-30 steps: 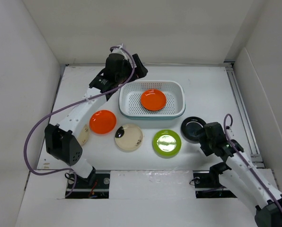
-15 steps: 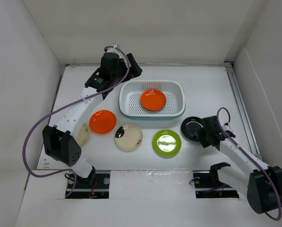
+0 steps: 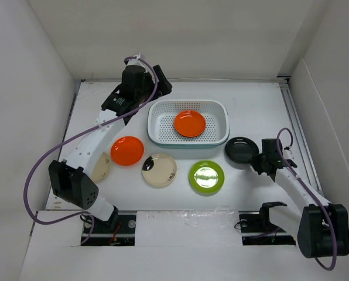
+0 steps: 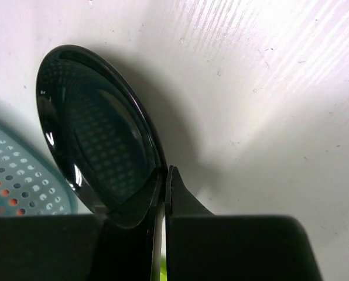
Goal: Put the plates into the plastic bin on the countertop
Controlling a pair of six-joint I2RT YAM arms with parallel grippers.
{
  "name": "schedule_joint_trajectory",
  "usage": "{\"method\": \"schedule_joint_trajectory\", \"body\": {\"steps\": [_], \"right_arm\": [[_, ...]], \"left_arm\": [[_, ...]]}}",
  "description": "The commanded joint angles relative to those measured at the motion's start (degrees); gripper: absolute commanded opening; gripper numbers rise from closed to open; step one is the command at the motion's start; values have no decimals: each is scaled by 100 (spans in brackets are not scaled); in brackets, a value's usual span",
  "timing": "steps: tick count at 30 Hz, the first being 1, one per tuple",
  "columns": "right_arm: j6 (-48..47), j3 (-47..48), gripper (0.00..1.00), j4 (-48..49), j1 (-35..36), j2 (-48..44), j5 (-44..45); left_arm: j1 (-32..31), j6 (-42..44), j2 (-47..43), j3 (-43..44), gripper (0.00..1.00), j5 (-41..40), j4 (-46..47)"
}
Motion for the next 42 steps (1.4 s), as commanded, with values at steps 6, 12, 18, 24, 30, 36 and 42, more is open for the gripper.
{"method": "schedule_joint_trajectory", "body": {"steps": [6, 12, 18, 24, 30, 36, 42], "right_arm": [[85, 779, 0, -1069, -74, -1147, 849], [148, 1560, 0, -1141, -74, -1263, 1308], [-976, 2114, 0, 72, 127, -633, 132], [-2117, 3344, 0, 723, 1103, 1159, -580], [-2910, 4846, 0, 443, 1621, 3023, -1303], [-3192, 5226, 0, 688, 1736, 4096, -1864], [-3350, 5754, 0, 503, 1859, 4818, -1891]], "left_arm": [[-1, -109, -216, 267, 100, -800, -304], [-1, -363, -436, 259, 100, -1864, -682], [129, -311, -253, 293, 100, -1981, -1042], [1263, -258, -76, -119, 100, -187, -735], [1968, 242, 573, 168, 100, -54, -1138], [1968, 603, 1137, 453, 100, -581, -1693], [1968, 971, 1409, 188, 100, -766, -1763]]}}
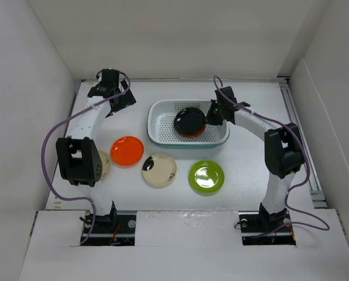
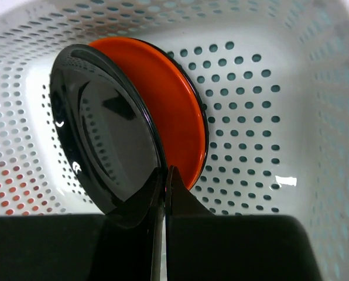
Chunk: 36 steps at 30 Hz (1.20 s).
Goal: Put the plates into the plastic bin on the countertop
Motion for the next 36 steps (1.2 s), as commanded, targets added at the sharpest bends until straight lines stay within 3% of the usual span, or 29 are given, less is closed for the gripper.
{"method": "schedule_joint_trajectory", "body": {"steps": [1, 5, 6, 7, 10, 11, 13, 14, 17, 24, 31, 36], "right_arm": [[-175, 273, 0, 315, 74, -62, -278], [-175, 272, 18, 377, 74, -9, -279], [-175, 272, 27, 429, 74, -88, -279], [-175, 211, 48, 430, 74, -149, -279], [-175, 88, 67, 430, 135, -518, -86], [-175, 88, 82, 430, 196, -624, 115], [-175, -26, 84, 368, 258, -974, 283], [-175, -26, 97, 368, 345, -1098, 353], [-227, -263, 97, 316, 495, -1633, 354], [-622, -879, 100, 676, 688, -2742, -586], [-737, -1230, 100, 729, 1005, -3199, -841], [-737, -1283, 100, 834, 1180, -3261, -841]], "left_arm": [[5, 445, 107, -35, 100, -163, -196], [5, 595, 265, -35, 100, -285, -275], [5, 595, 265, -35, 100, -356, -345], [5, 595, 265, -122, 100, -408, -346], [5, 595, 64, -552, 100, -348, -145], [5, 595, -67, -684, 100, -287, -144], [5, 595, -121, -983, 100, -286, -82], [5, 595, -287, -1088, 100, -286, -30], [5, 595, -394, -1519, 98, -216, 111], [5, 754, -692, -2179, 96, 21, 383], [5, 605, -745, -2389, 99, -293, 392], [443, 551, -588, -2373, 99, -278, 340]]}}
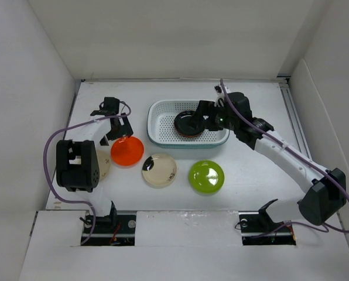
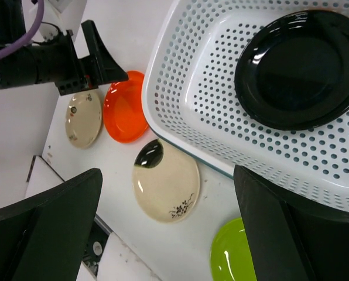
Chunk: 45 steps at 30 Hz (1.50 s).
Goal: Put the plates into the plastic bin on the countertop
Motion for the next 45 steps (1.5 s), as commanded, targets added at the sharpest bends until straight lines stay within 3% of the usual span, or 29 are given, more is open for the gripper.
{"method": "schedule_joint_trajectory", "body": {"steps": [1, 13, 15, 20, 26, 30, 31, 38, 39, 43, 44, 45], "right_arm": [[-116, 8, 100, 371, 156, -169, -107], [-178, -44, 100, 318, 262, -397, 7], [-178, -44, 100, 318, 262, -397, 60], [-178, -97, 100, 318, 262, -520, 60], [-178, -203, 100, 266, 262, -696, 112], [-126, -203, 100, 265, 262, -749, 113], [-125, -203, 100, 265, 262, -749, 165], [-125, -255, 100, 265, 262, -749, 165], [-125, -255, 100, 265, 262, -749, 165], [-125, -255, 100, 265, 262, -749, 165], [-125, -255, 100, 265, 262, -696, 165], [-125, -255, 100, 265, 262, -696, 218]], "left_arm": [[370, -45, -96, 14, 99, -26, -56], [441, 131, 283, -153, 83, 282, 225], [441, 131, 283, -205, 72, 282, 225], [441, 131, 458, -320, 58, 230, 225], [441, 17, 564, -425, 52, 54, 173], [441, -53, 687, -425, 35, -87, 59], [441, -54, 687, -425, 27, -183, 58], [441, -107, 828, -302, 9, -245, 58], [441, -107, 906, -189, 0, -245, 6], [441, -168, 968, -118, 3, -175, -47], [441, -168, 968, -118, 18, -175, -47], [441, -168, 916, -118, 24, -114, -47]]}}
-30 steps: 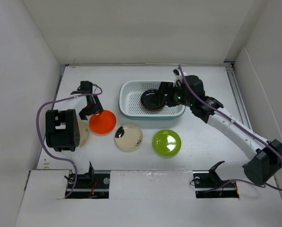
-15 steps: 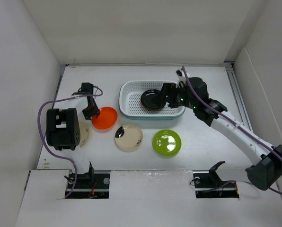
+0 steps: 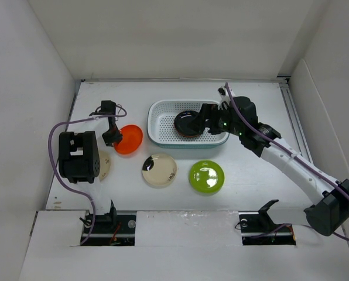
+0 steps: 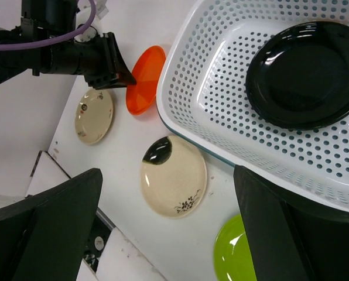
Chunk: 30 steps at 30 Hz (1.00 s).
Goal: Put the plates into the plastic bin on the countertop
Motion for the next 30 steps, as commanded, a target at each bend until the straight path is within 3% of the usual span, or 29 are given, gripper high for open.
{"method": "schedule_joint_trajectory", "body": {"steps": [1, 6, 10, 12, 16, 30], "right_arm": [[-42, 18, 100, 230, 37, -93, 118], [11, 71, 100, 178, 89, -32, 118], [11, 123, 100, 178, 142, -31, 170], [11, 123, 100, 178, 142, -31, 170], [11, 123, 100, 178, 142, -31, 223], [11, 123, 100, 178, 142, -31, 329]], "left_arm": [[6, -68, 164, -89, 29, -21, -251], [6, -68, -12, -195, 48, 93, -189], [6, -68, -127, -256, 52, 338, -136], [6, -68, -127, -256, 63, 339, -84], [-109, -68, -127, -256, 73, 532, -22], [-161, -173, -742, -414, 78, 918, 260]]}}
